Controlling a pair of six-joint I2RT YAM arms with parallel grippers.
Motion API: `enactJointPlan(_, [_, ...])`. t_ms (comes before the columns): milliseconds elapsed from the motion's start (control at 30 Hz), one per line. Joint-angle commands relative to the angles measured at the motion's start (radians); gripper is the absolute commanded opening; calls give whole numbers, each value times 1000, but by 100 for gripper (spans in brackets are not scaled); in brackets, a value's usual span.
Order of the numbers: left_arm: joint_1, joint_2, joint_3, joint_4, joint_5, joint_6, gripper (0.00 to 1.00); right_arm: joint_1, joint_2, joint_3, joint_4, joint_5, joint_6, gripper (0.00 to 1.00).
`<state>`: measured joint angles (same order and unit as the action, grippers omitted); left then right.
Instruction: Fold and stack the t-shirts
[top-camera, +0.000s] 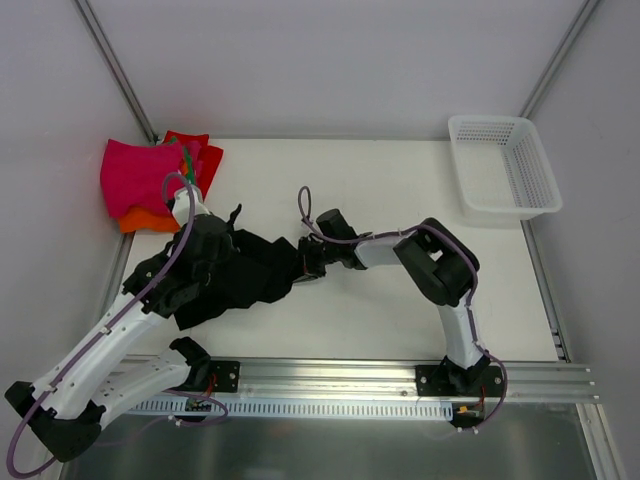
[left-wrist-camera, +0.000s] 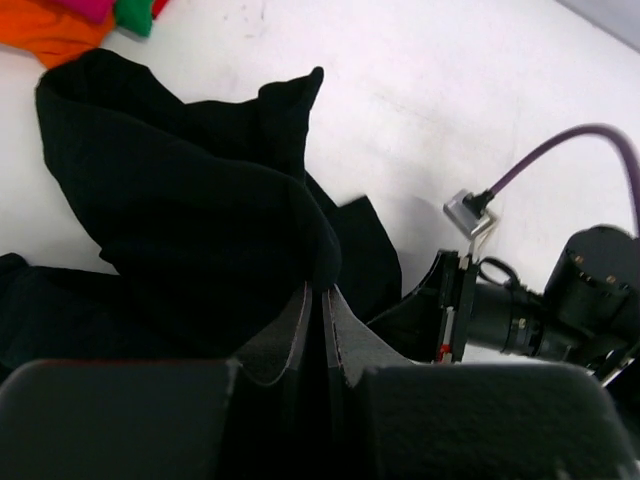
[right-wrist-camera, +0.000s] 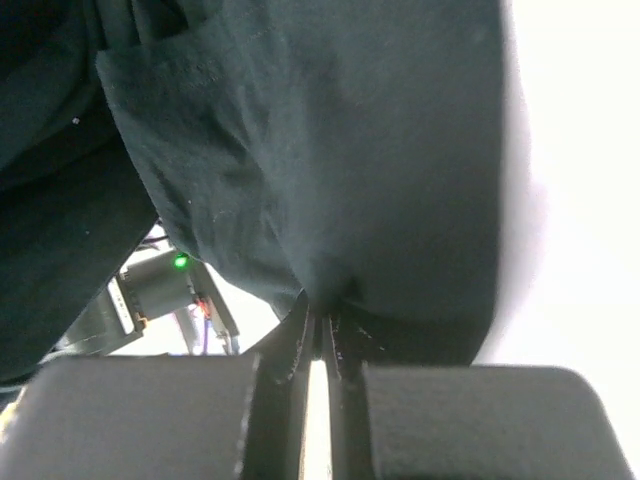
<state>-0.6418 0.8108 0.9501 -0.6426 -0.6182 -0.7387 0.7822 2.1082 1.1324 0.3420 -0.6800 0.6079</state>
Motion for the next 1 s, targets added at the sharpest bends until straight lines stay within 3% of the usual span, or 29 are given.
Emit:
enactJointPlan(0, [-7,4,-22,41,98,41,0,-37,-112,70,-154,72,-109,0])
enactJointPlan(333, [-19,13,-112,80,222,68,0,-181,-143,355,-561,217,-295,1])
enactJointPlan(600, [-79,111,-88,110,331,116,0,-251,-10,815,-873,281,-411,0])
enactJointPlan(800, [-226,182,-76,133,360,62,0,-310,125,1104,-1012,264,-436,1])
enactJointPlan(967, [-427,218,-90,172,313,-59,0,-350,173,1162,-1022,246,-438,0])
